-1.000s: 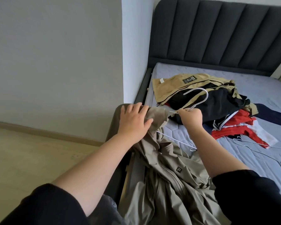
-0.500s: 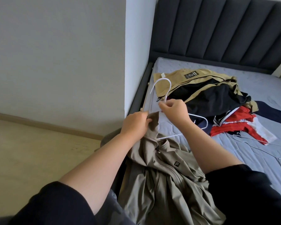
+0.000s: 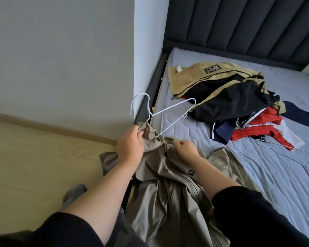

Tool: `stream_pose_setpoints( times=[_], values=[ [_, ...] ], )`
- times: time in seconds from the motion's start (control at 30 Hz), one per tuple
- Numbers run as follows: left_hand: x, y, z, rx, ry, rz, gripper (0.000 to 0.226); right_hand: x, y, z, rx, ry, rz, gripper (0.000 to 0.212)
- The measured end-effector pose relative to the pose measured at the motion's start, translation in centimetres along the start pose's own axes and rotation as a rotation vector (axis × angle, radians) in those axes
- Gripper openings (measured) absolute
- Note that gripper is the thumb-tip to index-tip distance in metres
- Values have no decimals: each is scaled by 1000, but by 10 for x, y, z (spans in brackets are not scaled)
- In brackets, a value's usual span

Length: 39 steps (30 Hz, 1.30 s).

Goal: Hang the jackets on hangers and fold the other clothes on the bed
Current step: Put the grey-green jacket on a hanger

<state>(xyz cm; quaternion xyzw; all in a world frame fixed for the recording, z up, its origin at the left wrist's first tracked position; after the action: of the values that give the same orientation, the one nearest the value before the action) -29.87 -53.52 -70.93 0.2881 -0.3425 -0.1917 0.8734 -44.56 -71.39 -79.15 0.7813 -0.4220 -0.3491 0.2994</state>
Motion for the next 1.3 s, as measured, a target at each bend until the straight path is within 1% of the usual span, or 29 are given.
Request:
stream_pose_setpoints(
  times=[0.1, 0.2, 0.27, 0.37, 0.43, 0.47, 0.5, 0.57, 0.6, 0.63, 0.67, 0.7, 0.73, 0.77, 0.83, 0.9, 0.93, 0.97, 1.0, 1.07, 1.1, 1.17, 1.2, 1.23, 1.27, 1.3],
  values=[
    [-7, -8, 3, 27, -85, -22, 21, 10, -16, 2, -101, -82, -107, 43],
    [-15, -19, -3, 26, -104, -54, 20, 12, -20, 10, -92, -154, -120, 42],
    [-19, -25, -11, 11, -93, -72, 17, 11, -22, 18, -84, -201, -164, 35],
    [-23, -27, -21, 8, -84, -87, 12, 7, -25, 33, -102, -274, -286, 19],
    [-24, -26, -26, 21, -76, -89, 10, 7, -10, 38, -209, -242, -228, 11],
    [-25, -26, -26, 28, -78, -94, 9, 11, 3, 44, -239, -232, -113, 16],
    [-25, -26, -26, 33, -81, -102, 9, 14, 19, 52, -220, -262, -6, 23],
    [-27, -28, -25, 36, -89, -127, 9, 16, 51, 71, -56, -351, 183, 30],
    [-27, -30, -24, 41, -100, -144, 9, 18, 60, 81, 99, -408, 225, 31],
    [-29, -31, -22, 45, -121, -160, 9, 21, 64, 89, 314, -447, 220, 32],
    [-30, -33, -20, 45, -148, -174, 9, 21, 61, 94, 706, -539, 174, 32],
    [-32, -34, -17, 41, -173, -189, 10, 22, 57, 92, 928, -546, 44, 31],
    [-33, -35, -16, 36, -189, -204, 10, 20, 56, 93, 1147, -596, -29, 29],
    [-33, -36, -16, 32, -194, -215, 10, 21, 58, 91, 1175, -579, -122, 23],
    [-32, -35, -18, 25, -183, -212, 12, 13, 65, 89, 982, -521, -262, 10],
    [-31, -34, -20, 10, -157, -200, 14, 6, 72, 89, 822, -479, -362, 6],
    [-31, -34, -20, 3, -148, -200, 15, 9, 77, 93, 737, -459, -333, 4],
    [-32, -34, -20, -4, -145, -201, 16, 13, 85, 98, 664, -457, -227, 6],
    [-33, -35, -19, -10, -142, -204, 15, 19, 95, 105, 634, -460, -73, 10],
    [-34, -37, -19, -27, -134, -222, 12, 23, 111, 116, 774, -487, 175, 11],
    [-35, -39, -19, -37, -136, -232, 13, 25, 118, 120, 876, -507, 247, 17],
    [-37, -42, -18, -50, -148, -269, 20, 26, 126, 125, 1027, -525, 326, 32],
    [-38, -44, -18, -50, -153, -294, 24, 24, 130, 124, 1043, -510, 376, 31],
    [-39, -46, -18, -40, -154, -321, 26, 21, 135, 120, 997, -491, 438, 26],
    [-40, -48, -18, -22, -151, -345, 27, 17, 141, 113, 904, -465, 502, 15],
    [-40, -49, -19, -3, -140, -363, 27, 12, 144, 102, 826, -420, 551, 11]
  ],
)
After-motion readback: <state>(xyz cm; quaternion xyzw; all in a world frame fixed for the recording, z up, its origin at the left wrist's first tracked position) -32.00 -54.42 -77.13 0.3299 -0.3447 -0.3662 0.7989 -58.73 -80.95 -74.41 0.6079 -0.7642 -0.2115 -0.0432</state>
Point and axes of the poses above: each hand's wrist, its own x-axis towards the middle knuckle, its own y-axis out of the back of the hand, z = x × y, the point moved 6 cm from there along x, towards the middle knuckle, and after that the axes turned 4 degrees about -y, right-handed, at the moved point
